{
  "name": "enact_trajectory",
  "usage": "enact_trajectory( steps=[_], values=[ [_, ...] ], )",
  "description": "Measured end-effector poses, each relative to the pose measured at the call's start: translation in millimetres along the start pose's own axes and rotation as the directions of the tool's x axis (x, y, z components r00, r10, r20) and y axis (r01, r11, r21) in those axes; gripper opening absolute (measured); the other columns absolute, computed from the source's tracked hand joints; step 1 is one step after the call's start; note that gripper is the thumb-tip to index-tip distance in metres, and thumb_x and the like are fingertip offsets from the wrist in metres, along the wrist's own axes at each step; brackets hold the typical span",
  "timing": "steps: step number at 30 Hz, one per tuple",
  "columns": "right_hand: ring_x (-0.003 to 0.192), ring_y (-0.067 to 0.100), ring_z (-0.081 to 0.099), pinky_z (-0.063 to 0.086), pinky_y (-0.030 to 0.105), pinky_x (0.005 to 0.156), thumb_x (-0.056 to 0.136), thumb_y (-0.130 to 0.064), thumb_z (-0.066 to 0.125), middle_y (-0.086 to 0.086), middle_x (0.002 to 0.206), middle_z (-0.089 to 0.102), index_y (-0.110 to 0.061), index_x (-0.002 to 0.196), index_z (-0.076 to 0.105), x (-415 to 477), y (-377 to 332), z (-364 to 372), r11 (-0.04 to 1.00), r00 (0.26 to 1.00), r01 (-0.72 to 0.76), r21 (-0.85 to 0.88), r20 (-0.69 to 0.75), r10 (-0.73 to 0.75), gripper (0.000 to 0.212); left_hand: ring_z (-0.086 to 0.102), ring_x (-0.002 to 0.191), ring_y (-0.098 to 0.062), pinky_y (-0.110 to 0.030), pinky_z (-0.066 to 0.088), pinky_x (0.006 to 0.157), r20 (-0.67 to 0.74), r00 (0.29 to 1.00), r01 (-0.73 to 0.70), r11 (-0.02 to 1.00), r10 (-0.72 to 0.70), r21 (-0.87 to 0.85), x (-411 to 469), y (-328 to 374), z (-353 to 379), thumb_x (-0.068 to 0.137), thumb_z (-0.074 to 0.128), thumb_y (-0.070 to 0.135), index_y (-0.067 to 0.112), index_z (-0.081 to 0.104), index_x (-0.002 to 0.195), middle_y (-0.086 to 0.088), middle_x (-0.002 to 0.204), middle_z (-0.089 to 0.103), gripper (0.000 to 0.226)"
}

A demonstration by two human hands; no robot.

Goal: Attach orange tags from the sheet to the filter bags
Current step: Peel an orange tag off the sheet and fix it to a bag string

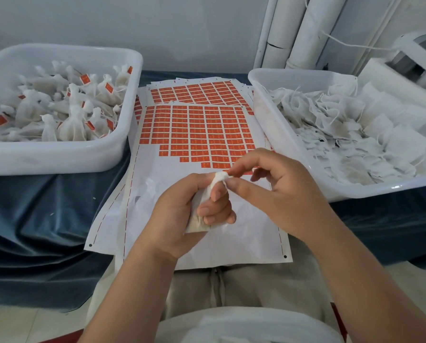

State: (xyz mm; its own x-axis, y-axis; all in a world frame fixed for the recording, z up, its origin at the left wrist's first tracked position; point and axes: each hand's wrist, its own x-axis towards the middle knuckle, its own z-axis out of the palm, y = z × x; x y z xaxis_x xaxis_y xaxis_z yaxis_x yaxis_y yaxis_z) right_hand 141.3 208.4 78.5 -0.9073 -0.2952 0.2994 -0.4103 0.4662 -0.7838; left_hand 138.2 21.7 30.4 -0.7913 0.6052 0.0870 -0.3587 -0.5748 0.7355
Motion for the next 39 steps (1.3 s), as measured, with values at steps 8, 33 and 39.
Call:
enact_trajectory(
  steps=[8, 33, 39],
  values=[
    [0.097, 0.022, 0.065, 0.050, 0.035, 0.091, 0.098, -0.013, 0.068, 0.000, 0.098, 0.075, -0.008, 0.101, 0.080, -2, -4, 4, 0.793, 0.889, 0.403, -0.456, -0.010, -0.457, 0.014, 0.041, 0.053, -0.012, -0.024, 0.052, 0.069, -0.120, 0.990, -0.059, 0.996, 0.067, 0.072, 1, 2, 4, 0.105, 0.034, 0.023, 0.016, 0.059, 0.068, 0.006, 0.053, 0.042, 0.045],
    [0.077, 0.003, 0.069, 0.052, 0.019, 0.066, 0.087, -0.024, 0.061, -0.007, 0.084, 0.077, -0.029, 0.077, 0.079, 4, -4, -18, 0.947, 0.956, -0.258, 0.193, 0.196, 0.220, 0.022, 0.059, 0.068, -0.008, -0.028, 0.055, 0.076, -0.468, 0.845, 0.085, 0.800, 0.258, 0.594, 3, 0, 24, 0.110, 0.046, 0.036, 0.029, 0.068, 0.111, 0.005, 0.074, 0.065, 0.023],
    [0.080, 0.007, 0.068, 0.053, 0.024, 0.066, 0.080, -0.036, 0.064, -0.001, 0.086, 0.077, -0.027, 0.081, 0.081, 7, 10, -15, 0.882, 0.939, -0.326, 0.341, 0.226, 0.259, 0.020, 0.066, 0.080, -0.006, -0.025, 0.058, 0.083, -0.382, 0.887, 0.041, 0.778, 0.261, 0.627, 0, 3, 14, 0.084, 0.066, 0.063, 0.041, 0.077, 0.110, 0.019, 0.085, 0.067, 0.037]
  ],
)
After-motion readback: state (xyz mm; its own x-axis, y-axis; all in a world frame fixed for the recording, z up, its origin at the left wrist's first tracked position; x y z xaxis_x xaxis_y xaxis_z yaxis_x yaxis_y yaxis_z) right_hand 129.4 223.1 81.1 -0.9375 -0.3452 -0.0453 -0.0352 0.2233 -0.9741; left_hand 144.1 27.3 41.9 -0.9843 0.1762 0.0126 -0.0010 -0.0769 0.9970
